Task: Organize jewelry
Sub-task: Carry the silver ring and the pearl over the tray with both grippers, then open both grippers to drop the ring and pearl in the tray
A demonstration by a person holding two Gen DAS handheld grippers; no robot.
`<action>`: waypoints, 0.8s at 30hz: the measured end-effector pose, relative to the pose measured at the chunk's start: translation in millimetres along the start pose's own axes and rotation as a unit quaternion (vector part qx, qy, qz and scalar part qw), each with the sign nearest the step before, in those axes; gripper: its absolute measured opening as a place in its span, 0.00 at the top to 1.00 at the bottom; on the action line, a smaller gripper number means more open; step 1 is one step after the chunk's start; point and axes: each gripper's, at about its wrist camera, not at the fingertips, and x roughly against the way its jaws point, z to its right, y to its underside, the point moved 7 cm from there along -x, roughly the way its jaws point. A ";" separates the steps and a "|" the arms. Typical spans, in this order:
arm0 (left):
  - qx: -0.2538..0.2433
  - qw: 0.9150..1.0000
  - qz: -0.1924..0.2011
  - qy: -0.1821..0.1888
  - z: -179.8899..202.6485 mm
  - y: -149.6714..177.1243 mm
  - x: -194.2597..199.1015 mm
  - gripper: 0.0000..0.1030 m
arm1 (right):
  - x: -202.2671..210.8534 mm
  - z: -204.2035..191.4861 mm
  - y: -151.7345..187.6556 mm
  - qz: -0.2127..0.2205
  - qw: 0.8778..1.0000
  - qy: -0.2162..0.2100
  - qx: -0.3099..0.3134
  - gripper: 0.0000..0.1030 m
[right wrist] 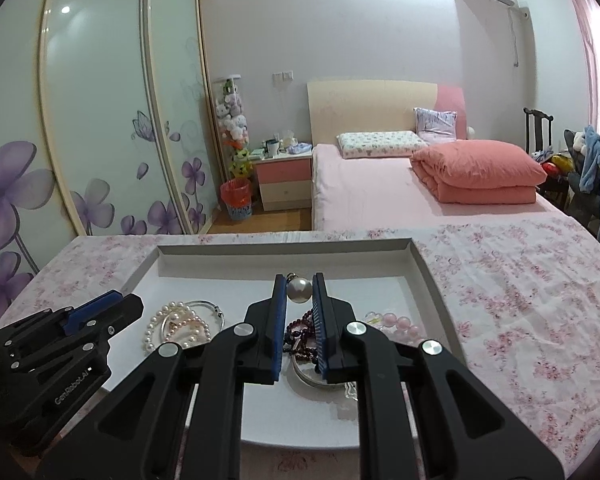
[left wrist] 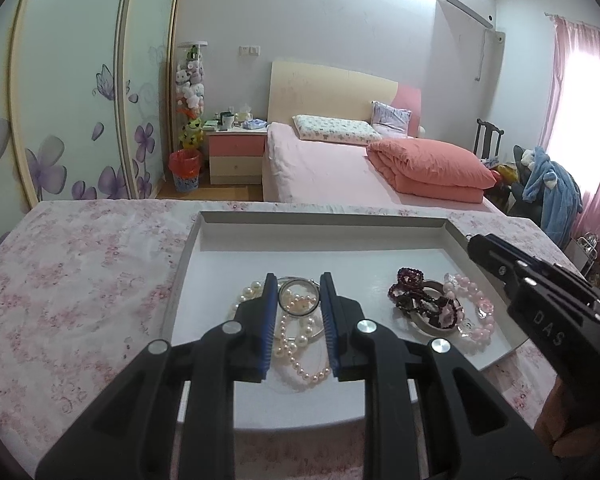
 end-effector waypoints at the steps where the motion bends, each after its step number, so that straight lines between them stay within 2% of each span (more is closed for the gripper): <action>1: 0.000 1.000 -0.001 0.000 0.3 0.1 -1.7 0.79 | -2.1 0.1 0.1 -0.002 1.000 0.000 0.000 0.86; 7: 0.007 1.000 -0.012 0.007 -0.7 1.4 -14.4 0.76 | -13.6 2.2 5.0 -0.019 1.000 -0.005 -0.012 0.85; 9: 0.011 1.000 -0.014 0.009 -1.7 2.3 -15.0 0.68 | -13.9 4.1 5.5 -0.023 1.000 -0.007 -0.019 0.77; 10: 0.015 1.000 -0.014 0.009 -4.6 1.9 -14.8 0.65 | -13.0 5.7 5.4 -0.021 1.000 -0.006 -0.021 0.68; 11: 0.021 1.000 -0.014 0.012 -7.0 1.7 -13.7 0.65 | -10.1 8.6 4.4 -0.015 1.000 -0.002 -0.024 0.64; 16: 0.043 0.999 -0.012 0.010 -21.8 -2.1 -7.5 0.65 | -3.2 19.3 0.5 -0.009 0.999 0.003 -0.041 0.64; 24: 0.040 0.999 -0.005 -0.002 -24.1 -2.5 12.6 0.65 | 11.0 19.2 -1.4 -0.004 0.999 0.003 -0.041 0.64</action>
